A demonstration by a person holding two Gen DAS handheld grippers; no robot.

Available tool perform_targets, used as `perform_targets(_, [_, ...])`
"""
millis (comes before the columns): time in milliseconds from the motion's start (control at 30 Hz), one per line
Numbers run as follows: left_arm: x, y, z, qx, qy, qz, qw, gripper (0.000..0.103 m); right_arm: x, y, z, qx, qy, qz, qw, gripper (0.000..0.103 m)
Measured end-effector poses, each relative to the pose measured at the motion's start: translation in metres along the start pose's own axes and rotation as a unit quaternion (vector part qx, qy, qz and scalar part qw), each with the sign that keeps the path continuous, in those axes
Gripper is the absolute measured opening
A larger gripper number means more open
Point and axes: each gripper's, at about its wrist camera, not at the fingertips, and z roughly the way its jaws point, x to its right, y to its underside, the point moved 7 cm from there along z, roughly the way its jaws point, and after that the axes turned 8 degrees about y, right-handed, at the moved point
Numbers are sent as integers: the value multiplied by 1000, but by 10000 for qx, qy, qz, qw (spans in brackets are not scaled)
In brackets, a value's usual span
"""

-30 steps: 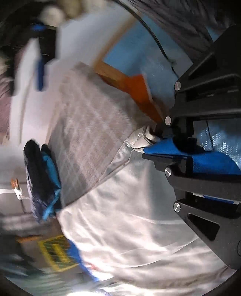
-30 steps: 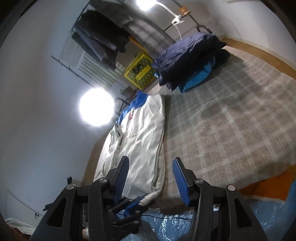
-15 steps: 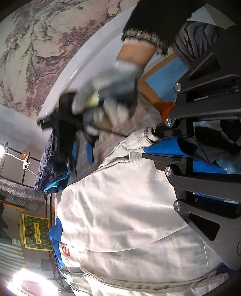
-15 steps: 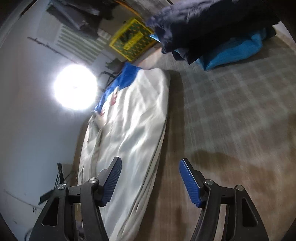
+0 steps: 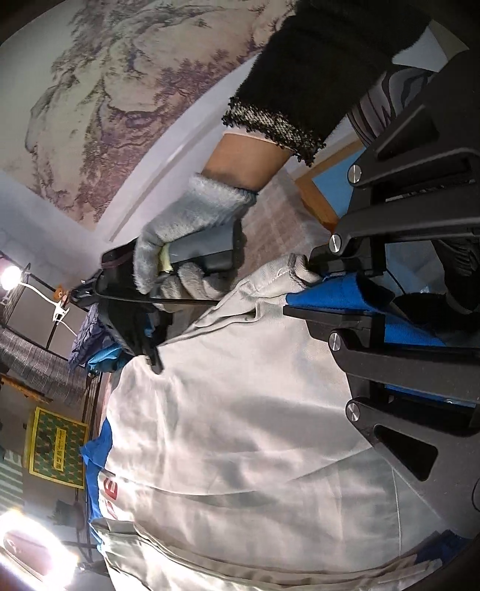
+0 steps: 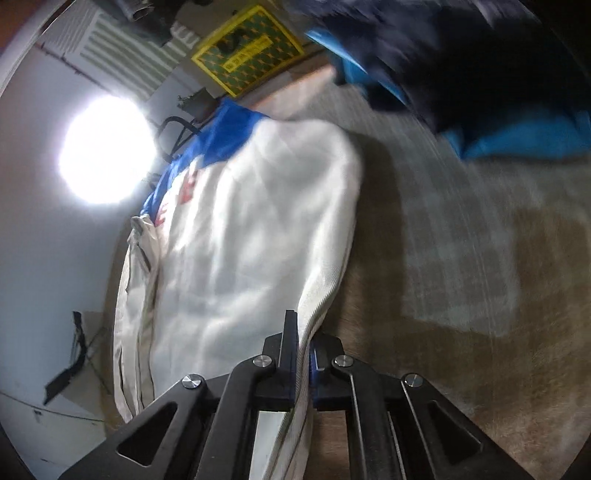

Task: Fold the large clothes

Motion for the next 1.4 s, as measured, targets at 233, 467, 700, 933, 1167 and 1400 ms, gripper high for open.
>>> perform_targets(233, [-17, 2, -33, 243, 62, -381, 9990, 9, -60, -7, -27, 362, 690, -832, 9935, 2])
perform_targets(467, [-45, 13, -72, 567, -69, -878, 9945, 9, -144, -3, -26, 530, 1066, -1693, 9784, 2])
perform_targets(700, [-80, 31, -103, 766, -300, -1469, 9857, 9, -223, 23, 18, 410, 1304, -2626, 9552, 2])
perform_targets(933, [-113, 48, -118, 772, -593, -1870, 9775, 9, -267, 57, 78, 34, 1574, -3320, 9301, 2])
perform_targets(1167, [-128, 62, -121, 716, -667, -2166, 9713, 9, -270, 68, 107, -119, 1747, -3444, 9224, 3])
perform_targets(1400, [-123, 70, -123, 513, -659, -2221, 9714, 14, -276, 67, 54, -274, 190, -2985, 9538, 35])
